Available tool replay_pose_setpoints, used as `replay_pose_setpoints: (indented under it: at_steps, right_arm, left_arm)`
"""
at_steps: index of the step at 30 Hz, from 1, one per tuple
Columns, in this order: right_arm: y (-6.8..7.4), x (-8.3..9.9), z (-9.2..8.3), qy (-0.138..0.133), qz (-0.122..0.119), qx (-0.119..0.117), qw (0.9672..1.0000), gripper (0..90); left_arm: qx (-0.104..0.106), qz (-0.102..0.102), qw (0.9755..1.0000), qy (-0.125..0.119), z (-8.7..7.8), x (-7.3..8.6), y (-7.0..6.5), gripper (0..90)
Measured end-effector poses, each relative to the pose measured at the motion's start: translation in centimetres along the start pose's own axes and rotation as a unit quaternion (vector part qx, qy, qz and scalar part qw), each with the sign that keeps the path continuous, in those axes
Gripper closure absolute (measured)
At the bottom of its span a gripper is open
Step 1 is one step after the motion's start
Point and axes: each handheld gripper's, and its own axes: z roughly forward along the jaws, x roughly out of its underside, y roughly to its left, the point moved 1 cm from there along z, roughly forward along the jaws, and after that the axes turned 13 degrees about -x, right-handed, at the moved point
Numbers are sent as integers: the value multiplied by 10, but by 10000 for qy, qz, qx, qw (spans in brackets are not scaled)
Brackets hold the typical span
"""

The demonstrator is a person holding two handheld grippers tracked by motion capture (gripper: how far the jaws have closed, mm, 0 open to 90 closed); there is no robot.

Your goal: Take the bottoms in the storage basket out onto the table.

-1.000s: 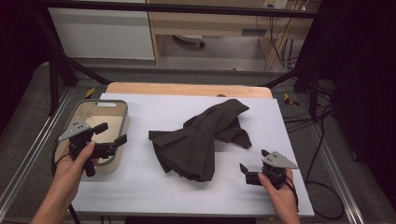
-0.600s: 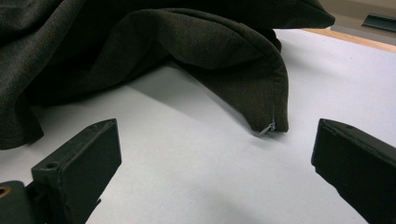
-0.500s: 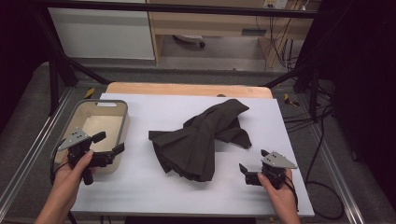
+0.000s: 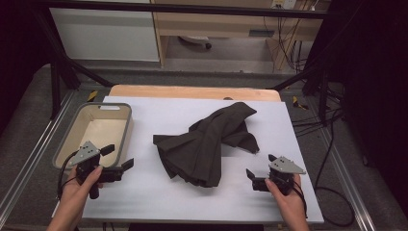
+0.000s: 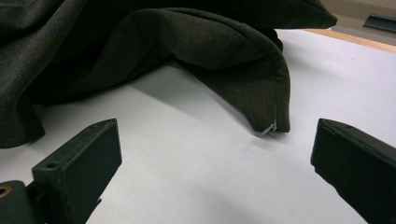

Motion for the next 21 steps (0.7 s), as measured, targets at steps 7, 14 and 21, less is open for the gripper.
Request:
replay_pose_setpoints:
  at_steps: [7,14,21]
  right_arm:
    - [0,0,0,6,-8,-15,10000,25]
    - [1,0,1,4,-18,-27,10000,24]
    - [0,0,0,3,-18,-18,10000,23]
  left_arm:
    - [-65,-5,10000,-22,-3,8,1,50]
    - [-193,35,9998,-38,-5,13,5,49]
    - [-283,-51,9995,-115,-11,16,12,49]
